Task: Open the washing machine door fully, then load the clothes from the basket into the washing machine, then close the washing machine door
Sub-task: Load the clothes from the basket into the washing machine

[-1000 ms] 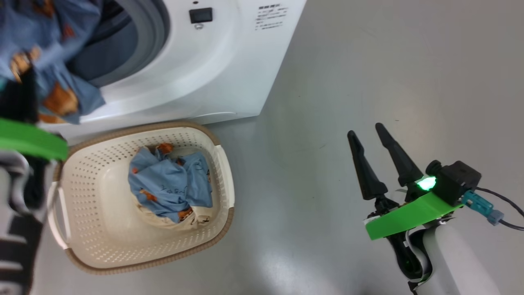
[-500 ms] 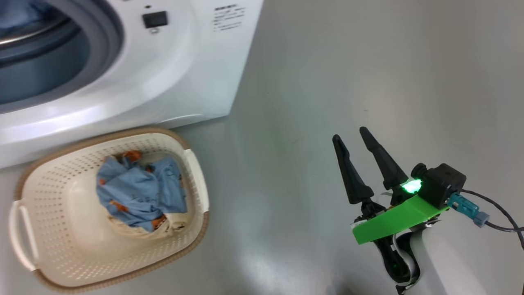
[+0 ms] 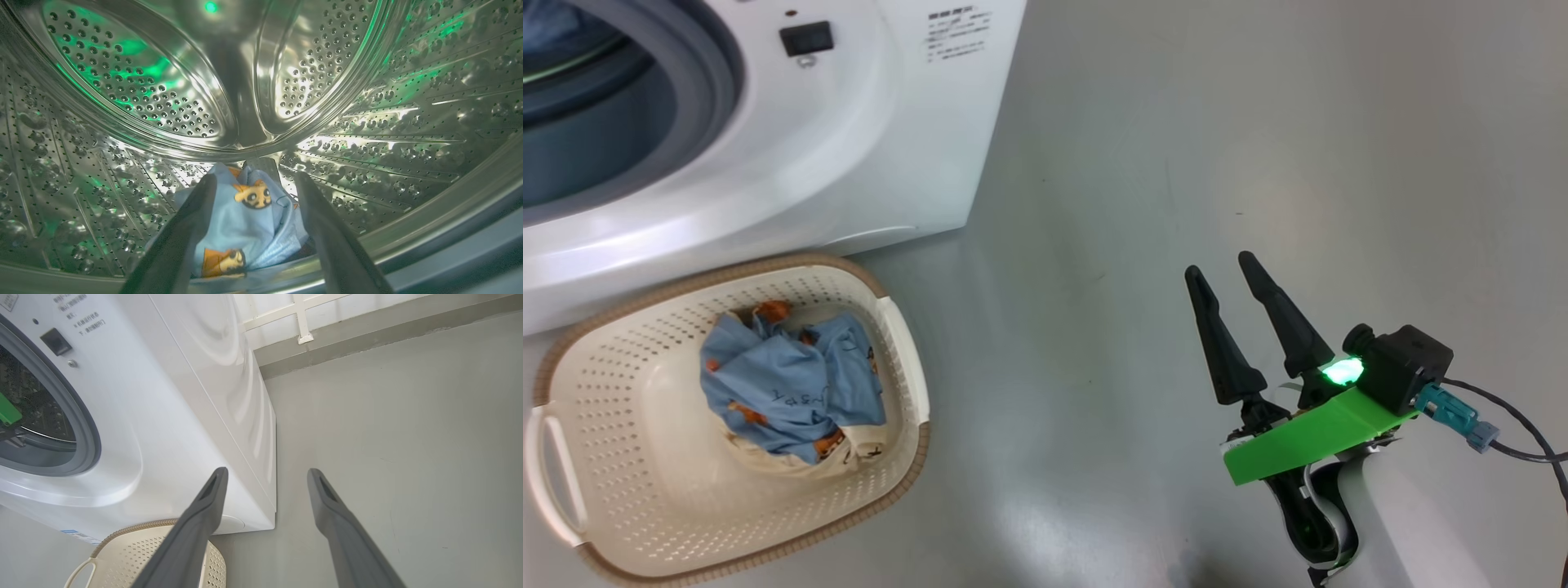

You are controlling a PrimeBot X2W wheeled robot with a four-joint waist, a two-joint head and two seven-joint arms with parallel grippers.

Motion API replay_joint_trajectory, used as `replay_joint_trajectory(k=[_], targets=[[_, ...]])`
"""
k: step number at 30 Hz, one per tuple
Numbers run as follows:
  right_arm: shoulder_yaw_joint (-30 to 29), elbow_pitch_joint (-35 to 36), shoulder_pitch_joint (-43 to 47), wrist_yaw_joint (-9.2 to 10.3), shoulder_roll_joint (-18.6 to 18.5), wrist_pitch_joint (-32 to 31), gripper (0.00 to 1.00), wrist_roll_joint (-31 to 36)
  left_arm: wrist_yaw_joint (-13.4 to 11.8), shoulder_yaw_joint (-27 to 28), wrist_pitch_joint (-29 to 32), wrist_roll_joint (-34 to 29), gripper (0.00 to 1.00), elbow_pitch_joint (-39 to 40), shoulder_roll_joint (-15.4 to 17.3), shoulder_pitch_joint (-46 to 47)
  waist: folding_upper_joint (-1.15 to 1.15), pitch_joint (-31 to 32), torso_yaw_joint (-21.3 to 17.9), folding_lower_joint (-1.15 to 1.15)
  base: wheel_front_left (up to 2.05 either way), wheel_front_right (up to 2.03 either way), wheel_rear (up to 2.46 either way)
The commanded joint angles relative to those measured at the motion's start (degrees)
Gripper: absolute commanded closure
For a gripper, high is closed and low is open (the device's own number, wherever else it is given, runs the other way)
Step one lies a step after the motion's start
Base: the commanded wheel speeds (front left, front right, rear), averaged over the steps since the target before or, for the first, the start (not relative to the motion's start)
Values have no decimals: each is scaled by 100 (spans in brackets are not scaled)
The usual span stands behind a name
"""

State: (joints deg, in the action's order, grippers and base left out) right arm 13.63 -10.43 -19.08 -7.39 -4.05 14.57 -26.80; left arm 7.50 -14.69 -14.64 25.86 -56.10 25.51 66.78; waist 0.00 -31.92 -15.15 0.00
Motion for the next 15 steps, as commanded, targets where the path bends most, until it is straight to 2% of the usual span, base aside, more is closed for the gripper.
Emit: replay_joint_trajectory(k=[1, 8, 15], targets=[[83, 110, 73, -10, 16, 43, 0, 8, -1, 107, -36, 60, 0, 96, 242, 47, 0, 33, 50, 0, 0, 0, 0], [41, 87, 92, -10, -50, 43, 0, 19, -1, 403, -36, 184, 0, 243, 52, -318, 0, 183, 213, 0, 0, 0, 0], [-56, 78, 172, -10, -183, 43, 0, 28, -50, 879, -36, -48, 0, 673, -252, -1139, 0, 418, 416, 0, 0, 0, 0]])
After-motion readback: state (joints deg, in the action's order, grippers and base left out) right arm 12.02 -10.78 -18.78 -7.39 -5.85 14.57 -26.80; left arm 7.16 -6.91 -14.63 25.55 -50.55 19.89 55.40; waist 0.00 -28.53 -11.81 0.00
